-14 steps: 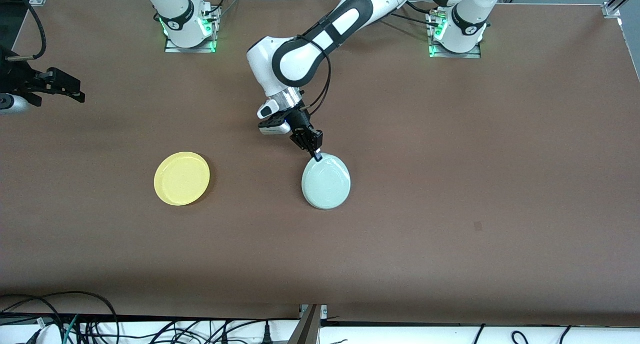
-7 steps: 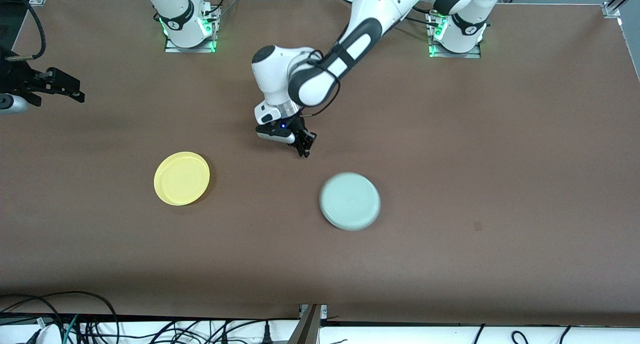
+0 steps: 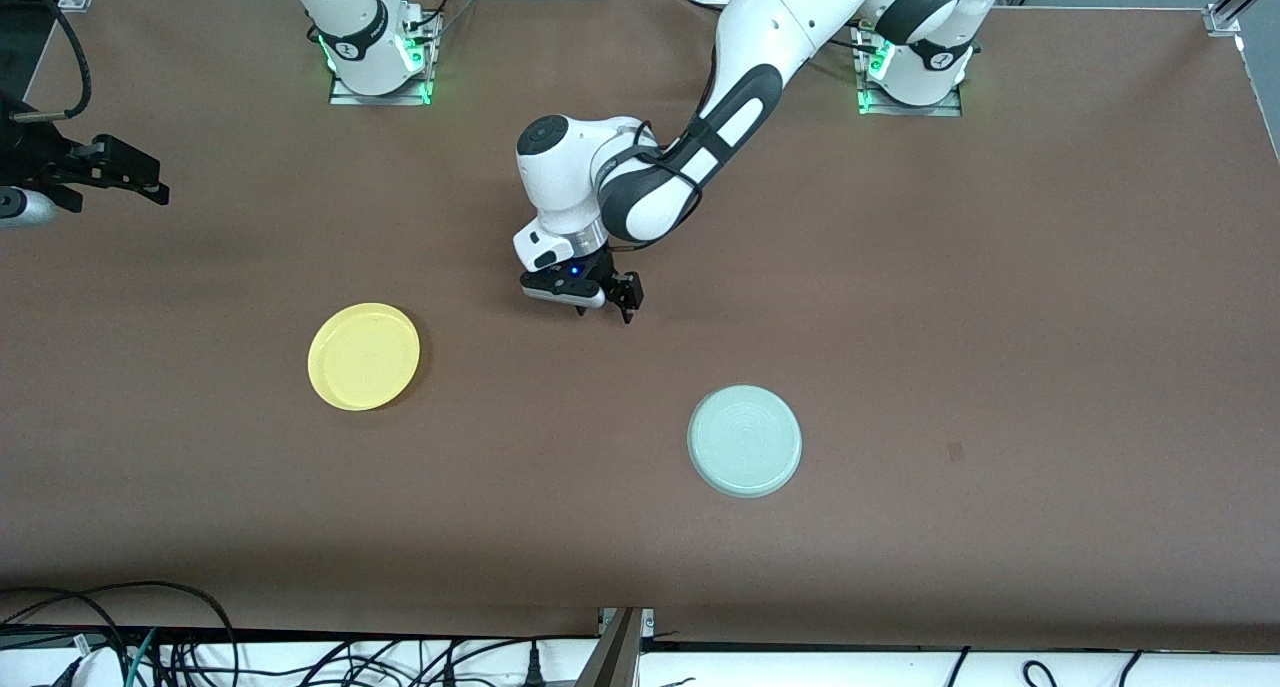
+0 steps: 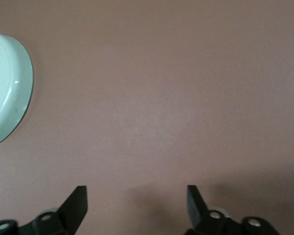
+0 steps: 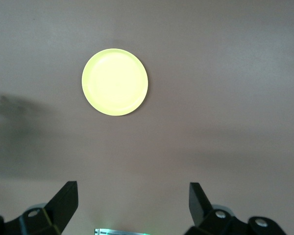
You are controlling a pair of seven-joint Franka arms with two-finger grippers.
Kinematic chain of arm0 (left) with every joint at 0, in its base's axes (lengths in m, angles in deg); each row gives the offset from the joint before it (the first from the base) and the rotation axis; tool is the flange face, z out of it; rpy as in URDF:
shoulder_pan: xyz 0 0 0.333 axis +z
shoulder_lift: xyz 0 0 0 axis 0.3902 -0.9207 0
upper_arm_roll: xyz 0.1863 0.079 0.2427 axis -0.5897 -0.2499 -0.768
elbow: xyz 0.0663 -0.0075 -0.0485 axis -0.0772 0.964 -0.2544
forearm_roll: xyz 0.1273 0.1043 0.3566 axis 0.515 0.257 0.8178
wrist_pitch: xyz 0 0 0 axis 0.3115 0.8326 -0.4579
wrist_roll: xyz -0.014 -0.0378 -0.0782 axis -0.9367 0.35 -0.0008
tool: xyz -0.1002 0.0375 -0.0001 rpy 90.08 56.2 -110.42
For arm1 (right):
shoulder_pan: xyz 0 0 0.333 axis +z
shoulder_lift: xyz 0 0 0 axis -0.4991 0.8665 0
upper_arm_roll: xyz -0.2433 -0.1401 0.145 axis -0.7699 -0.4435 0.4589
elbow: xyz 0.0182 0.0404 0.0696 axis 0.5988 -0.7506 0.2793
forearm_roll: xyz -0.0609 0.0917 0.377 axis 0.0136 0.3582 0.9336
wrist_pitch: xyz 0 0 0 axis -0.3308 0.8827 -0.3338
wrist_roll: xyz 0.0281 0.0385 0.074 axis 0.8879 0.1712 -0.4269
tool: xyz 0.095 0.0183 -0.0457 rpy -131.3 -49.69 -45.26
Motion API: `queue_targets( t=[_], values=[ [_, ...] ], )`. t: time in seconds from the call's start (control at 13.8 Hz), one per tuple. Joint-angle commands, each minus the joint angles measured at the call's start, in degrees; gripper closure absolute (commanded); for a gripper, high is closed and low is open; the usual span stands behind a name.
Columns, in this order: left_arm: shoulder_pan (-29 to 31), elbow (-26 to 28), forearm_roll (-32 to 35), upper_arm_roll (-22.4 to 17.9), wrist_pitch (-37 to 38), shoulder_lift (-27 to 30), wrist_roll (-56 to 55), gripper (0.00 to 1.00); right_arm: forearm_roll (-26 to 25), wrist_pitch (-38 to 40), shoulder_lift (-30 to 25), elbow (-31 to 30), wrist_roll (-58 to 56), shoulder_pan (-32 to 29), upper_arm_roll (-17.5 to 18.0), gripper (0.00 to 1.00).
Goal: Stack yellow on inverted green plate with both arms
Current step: 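Release the inverted green plate and return the left gripper to rest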
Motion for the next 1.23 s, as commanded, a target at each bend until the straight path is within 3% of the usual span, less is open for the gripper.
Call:
queue_targets(
  t=[0.0,0.22,0.58,0.8,1.16],
  values=[
    [1.95,1.46,-2.3,0.15,0.68,2.89,1.04,0.0,0.97,1.12,0.53,1.26,0.4,-0.11,-0.11,0.0],
    [4.67,2.33,-6.15,0.15,1.29,6.48,7.0,0.0,0.88,1.12,0.35,1.44,0.31,-0.03,0.15,0.0],
    [15.82,11.02,-14.16,0.06,1.65,19.31,16.5,0.0,0.27,1.47,0.61,1.44,0.22,-0.03,0.06,0.0],
    [23.02,12.1,-15.65,0.06,6.9,26.17,16.6,0.0,0.36,1.47,3.95,1.62,-0.48,-0.29,-0.02,0.0],
    [38.49,12.27,-31.99,-0.03,16.83,34.0,29.47,0.0,0.09,0.86,9.12,1.79,0.23,0.24,0.5,0.0]
  ],
)
